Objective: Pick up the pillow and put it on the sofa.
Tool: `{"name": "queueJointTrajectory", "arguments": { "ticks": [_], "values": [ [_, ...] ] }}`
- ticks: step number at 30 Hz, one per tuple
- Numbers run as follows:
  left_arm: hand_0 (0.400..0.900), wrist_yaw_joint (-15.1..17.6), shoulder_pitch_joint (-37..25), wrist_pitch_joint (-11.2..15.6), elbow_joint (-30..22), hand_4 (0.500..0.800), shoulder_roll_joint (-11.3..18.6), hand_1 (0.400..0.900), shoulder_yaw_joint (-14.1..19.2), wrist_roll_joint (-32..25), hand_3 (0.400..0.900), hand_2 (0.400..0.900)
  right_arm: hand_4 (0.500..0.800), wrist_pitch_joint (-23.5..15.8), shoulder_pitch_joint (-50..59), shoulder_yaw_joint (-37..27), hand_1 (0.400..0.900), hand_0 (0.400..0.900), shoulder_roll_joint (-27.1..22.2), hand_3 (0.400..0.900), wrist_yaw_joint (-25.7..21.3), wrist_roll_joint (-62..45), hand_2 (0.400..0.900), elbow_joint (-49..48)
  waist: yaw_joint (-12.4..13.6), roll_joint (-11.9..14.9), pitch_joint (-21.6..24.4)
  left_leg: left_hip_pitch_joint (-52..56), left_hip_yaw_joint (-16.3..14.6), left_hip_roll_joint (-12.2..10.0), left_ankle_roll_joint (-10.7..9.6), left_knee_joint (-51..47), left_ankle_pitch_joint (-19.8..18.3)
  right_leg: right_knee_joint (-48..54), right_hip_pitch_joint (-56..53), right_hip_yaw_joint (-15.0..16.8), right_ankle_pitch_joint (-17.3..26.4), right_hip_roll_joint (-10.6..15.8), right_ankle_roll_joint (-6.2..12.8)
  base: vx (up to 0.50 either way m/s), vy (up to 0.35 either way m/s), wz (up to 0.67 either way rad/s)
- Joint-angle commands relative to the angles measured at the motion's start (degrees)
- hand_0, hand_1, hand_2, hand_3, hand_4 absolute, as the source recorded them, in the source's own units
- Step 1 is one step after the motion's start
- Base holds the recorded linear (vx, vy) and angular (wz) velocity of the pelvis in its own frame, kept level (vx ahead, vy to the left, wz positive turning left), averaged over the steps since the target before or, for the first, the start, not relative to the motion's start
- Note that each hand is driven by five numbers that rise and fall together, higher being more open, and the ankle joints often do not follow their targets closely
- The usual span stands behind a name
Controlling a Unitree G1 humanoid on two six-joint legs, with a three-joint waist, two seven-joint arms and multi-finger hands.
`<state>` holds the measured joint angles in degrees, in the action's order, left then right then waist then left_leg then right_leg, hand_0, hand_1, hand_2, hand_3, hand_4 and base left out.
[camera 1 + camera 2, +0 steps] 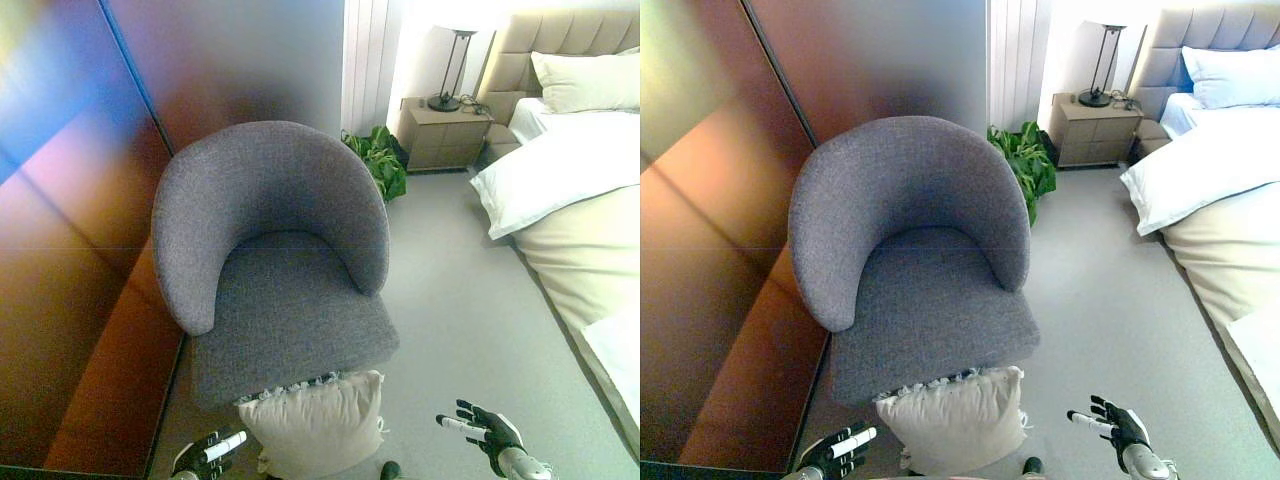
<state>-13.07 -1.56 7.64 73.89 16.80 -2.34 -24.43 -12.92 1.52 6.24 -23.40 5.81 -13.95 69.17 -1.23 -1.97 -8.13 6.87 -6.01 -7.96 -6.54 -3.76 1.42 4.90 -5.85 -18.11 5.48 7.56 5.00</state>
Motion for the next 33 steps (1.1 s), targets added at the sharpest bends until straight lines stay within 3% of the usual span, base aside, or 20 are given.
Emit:
{"name": "queueJointTrajectory", "arguments": {
  "ticks": [1, 3, 14, 28, 33],
  "values": [
    [0.9, -0.64, -3.42, 4.39, -0.08, 0.8, 2.78, 0.9, -1.67, 0.23, 0.9, 0.9, 0.8, -3.75, 3.98, -2.96, 0.9, 0.9, -0.1, 0.9, -0.12, -3.18, 0.9, -0.2, 0.94, 1.36, -0.18, -2.34, -2.49, -0.06, 1.8, 3.51, -2.13, -5.73, 0.42, 3.18, -8.63, 0.42, 0.7, 0.0, 0.0, 0.0],
    [0.9, -2.42, -3.51, 5.06, -0.4, 0.8, 2.65, 0.9, -1.81, -0.4, 0.9, 0.9, 0.8, -3.82, 4.02, -2.96, 0.9, 0.9, -0.06, 0.9, -0.28, -3.17, 0.9, -0.25, 0.95, 1.33, -0.3, -2.52, -2.53, -0.07, 1.8, 3.56, -2.12, -5.79, 0.59, 3.22, -8.63, 0.42, 0.69, 0.0, 0.0, 0.0],
    [0.9, -1.36, -2.72, 6.68, -1.68, 0.8, 3.87, 0.9, -1.42, -0.64, 0.9, 0.9, 0.8, -3.84, 3.76, -3.05, 0.9, 0.9, -0.64, 0.9, 0.17, -3.3, 0.9, -1.15, 0.91, 1.27, -0.88, -3.45, -2.31, -0.02, 1.69, 2.99, -1.57, -5.7, 1.38, 3.71, -8.67, 0.08, 0.62, 0.01, -0.021, 0.04],
    [0.9, -2.33, -1.21, 8.04, -1.71, 0.8, 3.79, 0.9, -0.42, -0.66, 0.9, 0.9, 0.8, -4.18, 3.35, -2.52, 0.9, 0.9, 0.01, 0.9, 0.32, -2.35, 0.9, -0.83, 1.11, 1.08, -0.59, -3.75, -2.2, 0.1, 1.63, 2.96, -1.61, -5.76, 1.35, 3.3, -9.23, -0.22, 0.07, 0.03, -0.022, 0.05],
    [0.9, -2.79, -0.2, 8.91, -2.69, 0.8, 4.0, 0.9, -0.43, -0.99, 0.9, 0.9, 0.8, -4.59, 3.89, -1.47, 0.9, 0.9, -0.25, 0.9, 0.57, -1.47, 0.9, -2.35, 0.8, 0.96, -2.42, -6.43, -1.48, 0.33, 1.59, 9.01, -3.23, -9.18, 3.19, 4.59, -10.75, -0.25, -1.1, 0.05, -0.046, -0.02]
  ]
}}
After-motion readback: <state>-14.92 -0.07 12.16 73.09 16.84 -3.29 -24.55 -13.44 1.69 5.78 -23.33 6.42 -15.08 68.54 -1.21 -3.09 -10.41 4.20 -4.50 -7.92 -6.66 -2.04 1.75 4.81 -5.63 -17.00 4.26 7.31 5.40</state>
